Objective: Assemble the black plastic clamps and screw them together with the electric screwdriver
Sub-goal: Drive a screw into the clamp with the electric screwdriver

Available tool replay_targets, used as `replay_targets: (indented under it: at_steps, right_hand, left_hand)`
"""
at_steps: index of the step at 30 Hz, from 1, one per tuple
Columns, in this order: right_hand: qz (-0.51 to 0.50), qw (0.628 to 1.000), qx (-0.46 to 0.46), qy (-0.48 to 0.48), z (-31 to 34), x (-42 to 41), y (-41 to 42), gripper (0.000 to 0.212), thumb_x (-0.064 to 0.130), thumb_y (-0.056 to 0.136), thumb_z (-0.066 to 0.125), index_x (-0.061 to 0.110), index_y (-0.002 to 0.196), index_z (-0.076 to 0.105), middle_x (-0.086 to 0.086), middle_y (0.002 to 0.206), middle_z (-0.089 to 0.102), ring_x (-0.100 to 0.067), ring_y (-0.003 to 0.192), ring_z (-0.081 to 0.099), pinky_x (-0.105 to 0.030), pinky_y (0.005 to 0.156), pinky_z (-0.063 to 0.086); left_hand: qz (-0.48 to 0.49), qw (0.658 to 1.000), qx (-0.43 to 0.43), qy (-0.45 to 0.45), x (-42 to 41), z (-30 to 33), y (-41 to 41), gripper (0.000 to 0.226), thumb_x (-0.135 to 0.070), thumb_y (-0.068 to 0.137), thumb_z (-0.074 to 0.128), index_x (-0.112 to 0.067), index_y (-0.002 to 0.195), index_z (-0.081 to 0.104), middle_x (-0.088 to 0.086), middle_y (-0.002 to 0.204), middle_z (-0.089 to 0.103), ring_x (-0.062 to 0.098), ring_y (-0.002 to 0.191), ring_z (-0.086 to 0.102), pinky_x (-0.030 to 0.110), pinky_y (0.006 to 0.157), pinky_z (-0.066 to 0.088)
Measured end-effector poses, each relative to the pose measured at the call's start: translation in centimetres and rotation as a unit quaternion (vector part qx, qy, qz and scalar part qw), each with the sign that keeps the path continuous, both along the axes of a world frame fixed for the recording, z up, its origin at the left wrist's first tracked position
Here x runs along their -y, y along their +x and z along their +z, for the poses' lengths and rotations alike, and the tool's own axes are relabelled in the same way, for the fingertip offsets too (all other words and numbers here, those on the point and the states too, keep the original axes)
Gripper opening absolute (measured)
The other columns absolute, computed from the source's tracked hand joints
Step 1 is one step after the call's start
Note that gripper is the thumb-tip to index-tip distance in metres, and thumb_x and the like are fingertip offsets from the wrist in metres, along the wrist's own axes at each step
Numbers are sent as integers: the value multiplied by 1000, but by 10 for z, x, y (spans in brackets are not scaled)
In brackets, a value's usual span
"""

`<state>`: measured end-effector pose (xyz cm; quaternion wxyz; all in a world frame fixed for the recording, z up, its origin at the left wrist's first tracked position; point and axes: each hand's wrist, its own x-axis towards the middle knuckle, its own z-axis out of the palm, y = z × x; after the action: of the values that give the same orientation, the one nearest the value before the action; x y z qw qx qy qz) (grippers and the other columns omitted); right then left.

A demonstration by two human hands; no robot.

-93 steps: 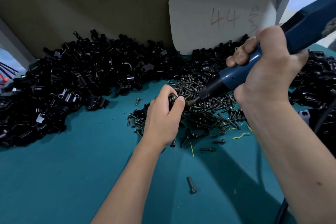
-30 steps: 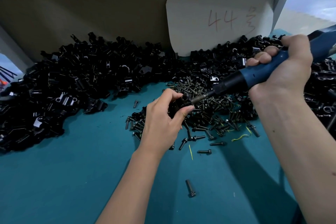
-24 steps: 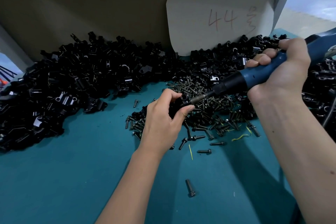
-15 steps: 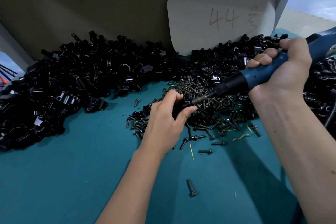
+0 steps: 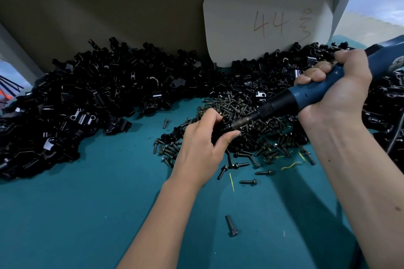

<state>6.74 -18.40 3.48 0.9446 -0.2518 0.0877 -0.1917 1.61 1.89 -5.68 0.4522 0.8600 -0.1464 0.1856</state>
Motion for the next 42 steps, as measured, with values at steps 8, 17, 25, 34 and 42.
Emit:
replay_targets:
  at_steps: [8, 17, 25, 34, 42]
  right_hand:
    - [3, 1000, -8, -5, -3, 0, 2, 24, 14, 98, 53, 17, 77, 41, 3, 61, 41, -12, 48, 37, -24, 49, 37]
    - [1, 1000, 6, 0, -1, -5, 2, 24, 12, 97, 52, 17, 77, 41, 3, 61, 41, -12, 47, 37, -25, 49, 37]
    - [-10, 999, -37, 15, -5, -2, 2, 21, 10, 95, 55, 16, 79, 43, 4, 60, 42, -11, 47, 39, -24, 49, 37]
    - [0, 997, -81, 16, -7, 6, 5, 20, 11, 93, 55, 17, 78, 42, 5, 60, 43, -11, 45, 40, -22, 48, 39]
    - [-39, 997, -65, -14, 7, -6, 0, 24, 5, 91, 55, 14, 74, 41, 1, 59, 44, -14, 45, 39, -25, 49, 38]
  left_hand:
    - [9, 1000, 16, 19, 2, 3, -3, 32, -40, 96, 70, -30, 92, 40, -13, 68, 44, 9, 56, 41, 17, 51, 30]
    - [18, 1000, 18, 15, 1, 3, -4, 34, -39, 95, 72, -29, 90, 40, -11, 67, 44, 11, 56, 39, 19, 49, 30]
    - [52, 997, 35, 54, 4, 7, -3, 34, -34, 93, 75, -25, 95, 43, -12, 76, 50, 11, 63, 43, 22, 54, 34]
    - [78, 990, 77, 84, 7, 8, 0, 37, -21, 90, 81, -20, 92, 44, -10, 80, 52, 13, 66, 44, 18, 56, 33]
    - [96, 985, 116, 84, 1, 7, 1, 42, -15, 84, 86, -17, 88, 45, -6, 77, 52, 18, 65, 46, 26, 53, 37]
